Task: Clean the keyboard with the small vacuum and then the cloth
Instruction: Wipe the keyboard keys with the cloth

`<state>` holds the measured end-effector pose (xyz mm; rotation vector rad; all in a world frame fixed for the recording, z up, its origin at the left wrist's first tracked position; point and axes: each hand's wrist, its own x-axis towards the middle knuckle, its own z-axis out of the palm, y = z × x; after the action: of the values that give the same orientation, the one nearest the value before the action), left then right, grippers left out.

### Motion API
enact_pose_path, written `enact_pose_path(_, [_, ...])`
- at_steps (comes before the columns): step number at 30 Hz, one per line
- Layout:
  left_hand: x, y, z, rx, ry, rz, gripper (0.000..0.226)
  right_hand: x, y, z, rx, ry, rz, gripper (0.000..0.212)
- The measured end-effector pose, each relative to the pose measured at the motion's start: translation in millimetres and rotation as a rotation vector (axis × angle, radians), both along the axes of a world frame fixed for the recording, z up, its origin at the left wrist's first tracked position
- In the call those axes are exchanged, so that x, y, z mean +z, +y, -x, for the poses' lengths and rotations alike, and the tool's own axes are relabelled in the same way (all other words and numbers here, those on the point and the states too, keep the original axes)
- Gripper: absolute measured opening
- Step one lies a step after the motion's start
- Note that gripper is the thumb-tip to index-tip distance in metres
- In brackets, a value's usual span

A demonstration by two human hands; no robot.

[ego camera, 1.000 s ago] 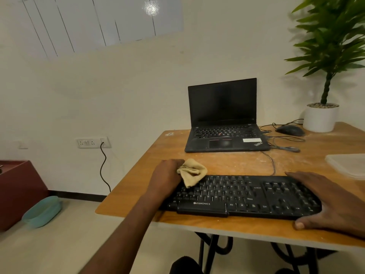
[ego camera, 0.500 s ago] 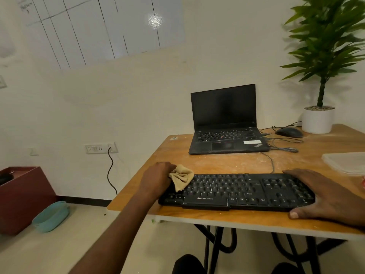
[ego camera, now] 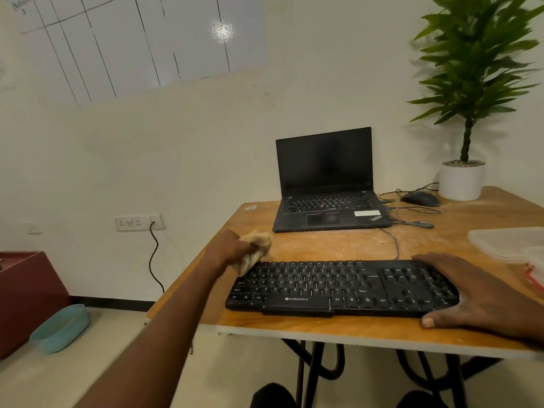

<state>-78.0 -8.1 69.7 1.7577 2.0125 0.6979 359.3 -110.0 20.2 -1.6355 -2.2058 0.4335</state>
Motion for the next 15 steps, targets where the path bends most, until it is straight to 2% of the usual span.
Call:
enact_pose_path(2, [13.8, 0.0, 6.9, 0.016, -0.319, 0.155, 0.021, 1.6, -0.1, 0.7, 0.001, 0.004, 0.005, 0.113])
enact_pose_path(3, [19.9, -0.3, 8.7, 0.011, -0.387, 0.197, 0.03, 1.7, -0.3, 0.6, 0.004, 0.004, 0.006, 0.112])
enact_pose_path(8, [30.5, 2.7, 15.8, -0.172, -0.443, 0.296, 0.061, 3.1, -1.8, 2.1, 0.004, 0.001, 0.009, 0.115])
enact_pose_path(13, [30.0, 4.8, 16.2, -0.277, -0.464, 0.248, 0.087, 3.9, -3.7, 2.4, 0.004, 0.008, 0.006, 0.121])
enact_pose_path(15, [31.6, 3.8, 14.7, -0.224, -0.522, 0.221, 0.073, 4.0, -3.9, 2.2, 0.005, 0.012, 0.008, 0.12])
